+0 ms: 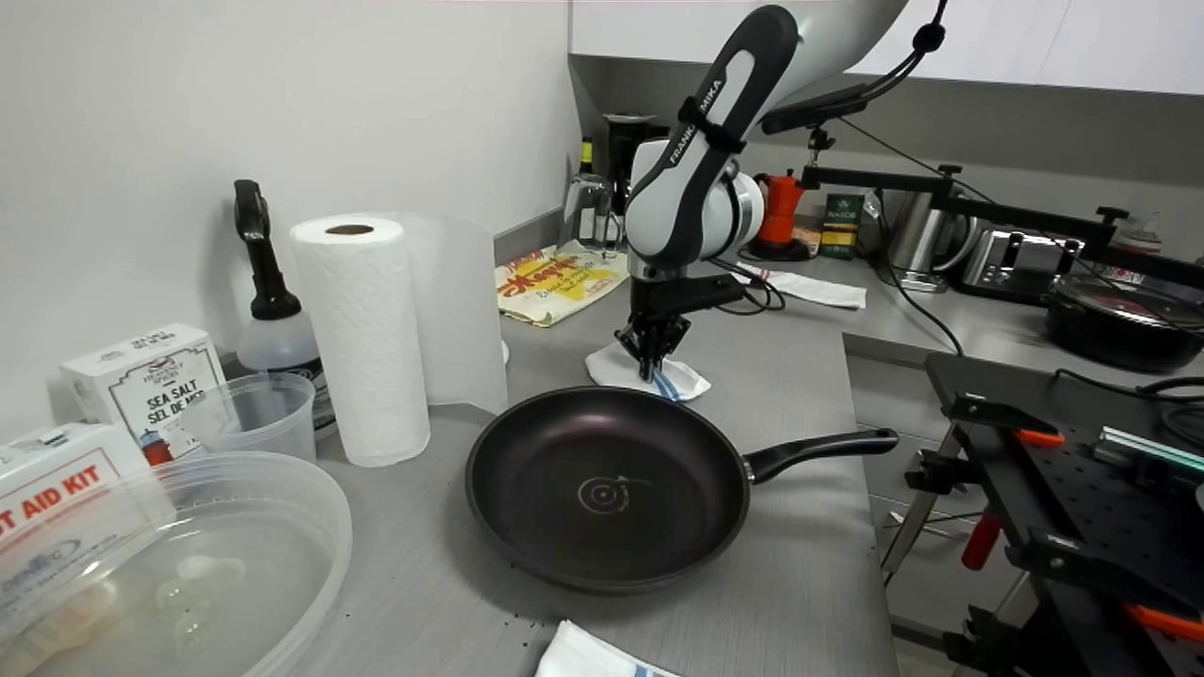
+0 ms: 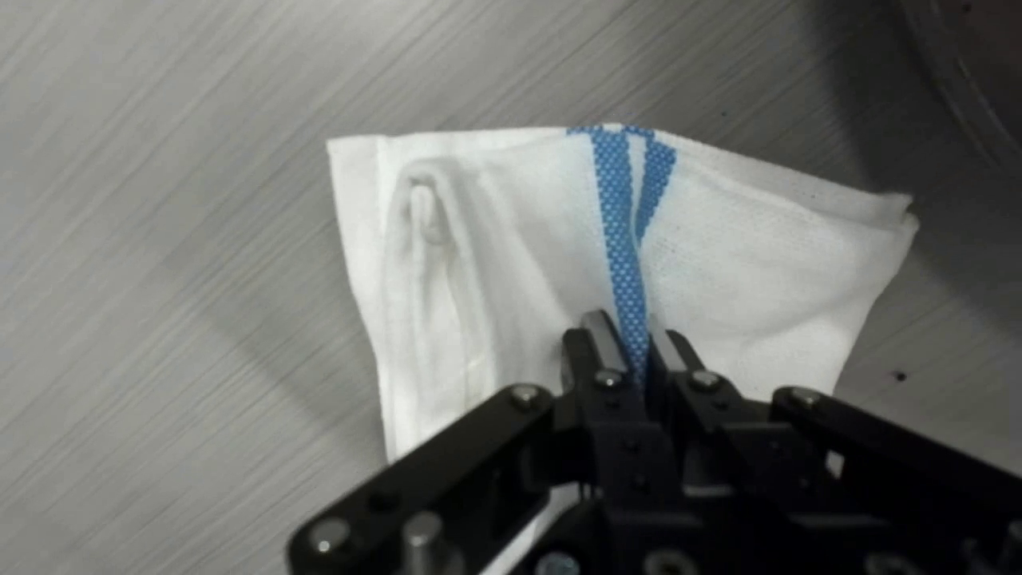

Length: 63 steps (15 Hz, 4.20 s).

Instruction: Wipe the pan with the towel

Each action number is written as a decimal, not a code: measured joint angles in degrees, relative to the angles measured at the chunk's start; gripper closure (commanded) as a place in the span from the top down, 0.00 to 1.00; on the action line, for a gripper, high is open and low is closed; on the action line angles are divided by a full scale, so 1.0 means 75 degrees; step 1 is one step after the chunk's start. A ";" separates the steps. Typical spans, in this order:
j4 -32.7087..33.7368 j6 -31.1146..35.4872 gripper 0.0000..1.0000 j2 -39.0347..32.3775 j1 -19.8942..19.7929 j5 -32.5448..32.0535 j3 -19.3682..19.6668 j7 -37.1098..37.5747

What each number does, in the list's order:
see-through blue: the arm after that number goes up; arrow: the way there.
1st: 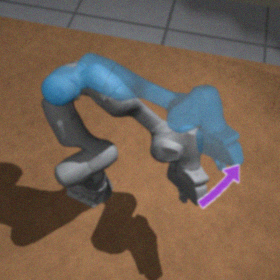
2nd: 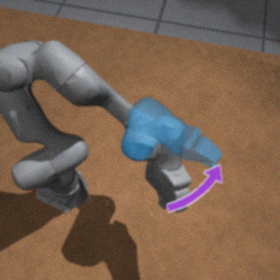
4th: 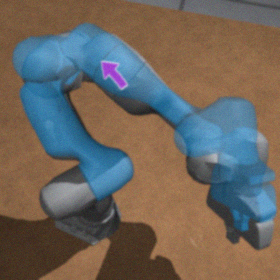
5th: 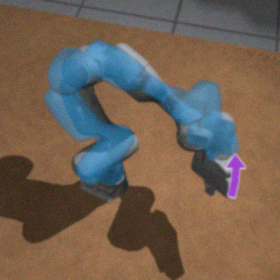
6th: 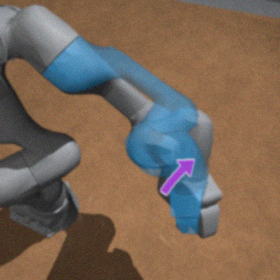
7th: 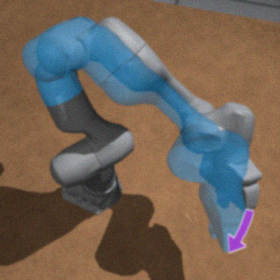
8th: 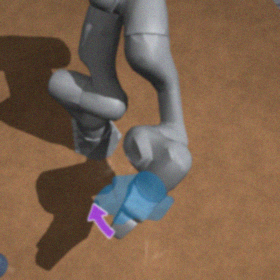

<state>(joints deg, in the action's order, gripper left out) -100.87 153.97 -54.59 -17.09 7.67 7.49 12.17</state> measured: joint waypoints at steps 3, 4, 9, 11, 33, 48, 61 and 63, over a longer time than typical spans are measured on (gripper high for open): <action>0.0024 -0.0006 0.02 0.0248 0.0001 -0.0002 0.0051 -0.0070; 0.0034 -0.0008 0.02 0.0363 0.0001 -0.0004 0.0075 -0.0125; 0.0054 -0.0024 0.02 0.1180 0.0032 -0.0018 0.0111 -0.0448; 0.0054 -0.0047 0.02 0.1560 0.0093 -0.0027 0.0089 -0.0581; -0.2389 -0.1469 0.02 0.4374 0.1473 -0.0221 -0.0512 -0.1037; -0.4034 -0.0852 0.02 0.4588 0.2033 -0.2101 -0.0145 -0.0456; -0.3786 0.0108 0.02 0.3303 0.2796 -0.2811 0.0551 0.0685; -0.3582 0.0136 0.02 0.3052 0.2911 -0.2811 0.0615 0.0848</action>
<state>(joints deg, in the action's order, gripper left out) -127.74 154.99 -31.70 4.75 -13.41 12.10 18.52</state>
